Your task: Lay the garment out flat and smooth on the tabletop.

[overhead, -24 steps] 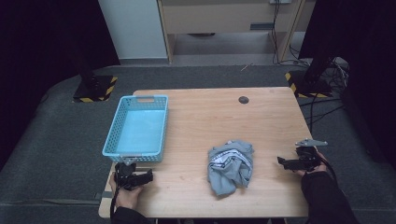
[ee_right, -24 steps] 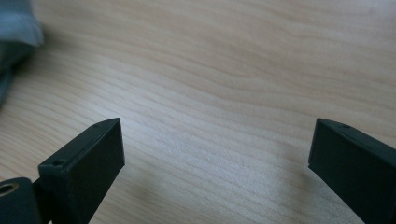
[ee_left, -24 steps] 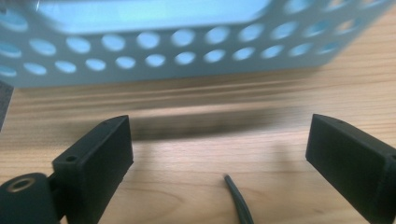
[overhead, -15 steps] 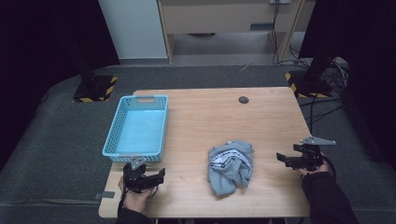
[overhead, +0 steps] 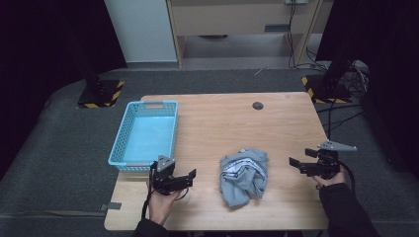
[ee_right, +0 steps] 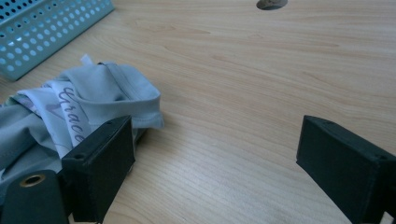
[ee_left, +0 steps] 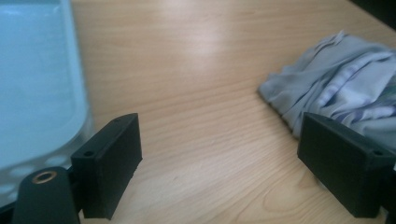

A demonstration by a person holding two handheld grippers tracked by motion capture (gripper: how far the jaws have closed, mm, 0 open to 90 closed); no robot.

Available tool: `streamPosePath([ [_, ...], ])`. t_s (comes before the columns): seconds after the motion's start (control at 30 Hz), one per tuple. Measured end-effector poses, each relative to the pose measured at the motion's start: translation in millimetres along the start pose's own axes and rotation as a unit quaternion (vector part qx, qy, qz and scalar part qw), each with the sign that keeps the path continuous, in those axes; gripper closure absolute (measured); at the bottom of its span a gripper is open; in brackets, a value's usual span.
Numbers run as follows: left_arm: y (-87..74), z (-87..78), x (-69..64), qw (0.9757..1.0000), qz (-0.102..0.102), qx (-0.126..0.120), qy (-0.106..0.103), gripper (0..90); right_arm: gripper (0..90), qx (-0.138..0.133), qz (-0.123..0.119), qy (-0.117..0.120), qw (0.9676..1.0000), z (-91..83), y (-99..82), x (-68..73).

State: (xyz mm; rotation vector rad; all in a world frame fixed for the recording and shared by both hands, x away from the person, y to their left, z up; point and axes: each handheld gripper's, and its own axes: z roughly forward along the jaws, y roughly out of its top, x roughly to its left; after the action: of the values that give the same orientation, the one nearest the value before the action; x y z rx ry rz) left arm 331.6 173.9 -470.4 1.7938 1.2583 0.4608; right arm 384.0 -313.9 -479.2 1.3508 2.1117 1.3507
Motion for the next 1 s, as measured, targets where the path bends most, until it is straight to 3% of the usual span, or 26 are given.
streamPosePath([
  [0.13, 9.1, 8.0, -5.1, 0.9999, 0.008, -0.010, -0.008, 13.5, 13.5, -0.009, 0.008, 0.015, 0.9998, 3.6, 3.5, 0.4],
  [0.3, 16.8, 19.2, -5.4, 0.9996, -0.004, -0.019, -0.022, 15.0, 14.3, -0.010, -0.013, 0.017, 0.9997, 11.5, 11.5, 8.5],
  [0.5, 27.1, 36.5, -11.3, 0.9994, 0.009, -0.024, -0.024, 17.6, 15.3, -0.003, -0.030, 0.037, 0.9989, 29.5, 19.3, 20.7],
  [0.57, 30.2, 43.2, -14.7, 0.9993, 0.014, -0.023, -0.026, 18.1, 16.1, -0.006, -0.019, 0.052, 0.9985, 34.4, 19.8, 21.2],
  [0.87, 32.3, 70.7, -25.5, 0.9991, 0.018, 0.003, -0.039, 19.4, 18.5, -0.005, -0.006, 0.061, 0.9981, 47.5, 19.6, 20.5],
  [1.0, 30.2, 82.7, -29.5, 0.9985, 0.024, 0.011, -0.048, 21.1, 19.0, 0.013, -0.006, 0.067, 0.9977, 60.4, 16.1, 21.3],
])
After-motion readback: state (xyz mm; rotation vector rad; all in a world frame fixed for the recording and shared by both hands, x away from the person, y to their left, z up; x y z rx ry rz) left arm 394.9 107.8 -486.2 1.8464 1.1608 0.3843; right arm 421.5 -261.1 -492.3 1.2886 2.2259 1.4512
